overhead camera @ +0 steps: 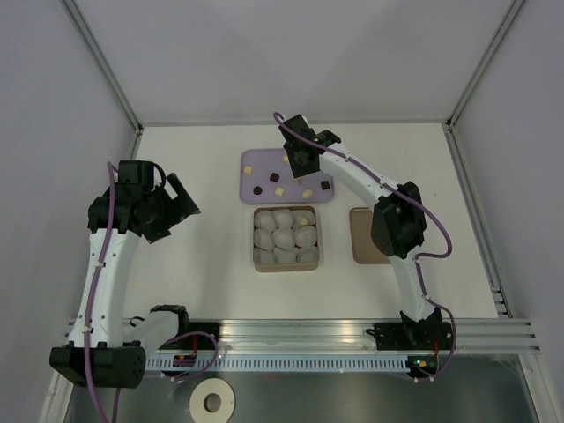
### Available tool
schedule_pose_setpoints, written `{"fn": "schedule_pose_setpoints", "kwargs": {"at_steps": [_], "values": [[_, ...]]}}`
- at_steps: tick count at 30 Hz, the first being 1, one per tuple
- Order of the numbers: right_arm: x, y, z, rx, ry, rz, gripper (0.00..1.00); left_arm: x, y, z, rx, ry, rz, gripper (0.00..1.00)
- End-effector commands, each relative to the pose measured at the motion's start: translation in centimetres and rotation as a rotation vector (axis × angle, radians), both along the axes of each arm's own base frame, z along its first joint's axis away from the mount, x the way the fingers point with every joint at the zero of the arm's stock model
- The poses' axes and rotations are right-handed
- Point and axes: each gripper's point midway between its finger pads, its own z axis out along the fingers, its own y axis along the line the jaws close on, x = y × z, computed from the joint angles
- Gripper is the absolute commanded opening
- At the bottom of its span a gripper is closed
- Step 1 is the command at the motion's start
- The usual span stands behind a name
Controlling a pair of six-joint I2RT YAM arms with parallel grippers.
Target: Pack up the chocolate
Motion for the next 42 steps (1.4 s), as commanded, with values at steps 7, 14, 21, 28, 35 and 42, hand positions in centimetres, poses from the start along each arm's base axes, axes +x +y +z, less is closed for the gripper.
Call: {"fn": "schedule_pose_setpoints", "kwargs": {"at_steps": [7,14,21,28,35,42], "values": [[2.5,0.9,0.8,0.052,-0.057,0.029,0.39,0.4,0.2,0.1,0.019,-0.019,-0.012,1.00],[3.2,1.5,0.6,0.069,-0.066,0.031,0.39,0.4,0.2,0.0,0.021,-0.018,-0.013,1.00],[3.6,1.4,0.0,0.066,-0.062,0.021,0.39,0.4,0.2,-0.1,0.023,-0.018,-0.013,1.00],[3.6,1.6,0.5,0.081,-0.069,0.018,0.34,0.4,0.3,-0.1,0.025,-0.018,-0.013,1.00],[3.6,1.4,1.9,0.093,-0.094,0.015,0.24,0.6,0.2,0.0,0.023,-0.022,-0.013,1.00],[2.3,0.9,4.6,0.123,-0.124,0.030,0.17,0.7,0.1,0.2,0.015,-0.024,-0.017,1.00]]}}
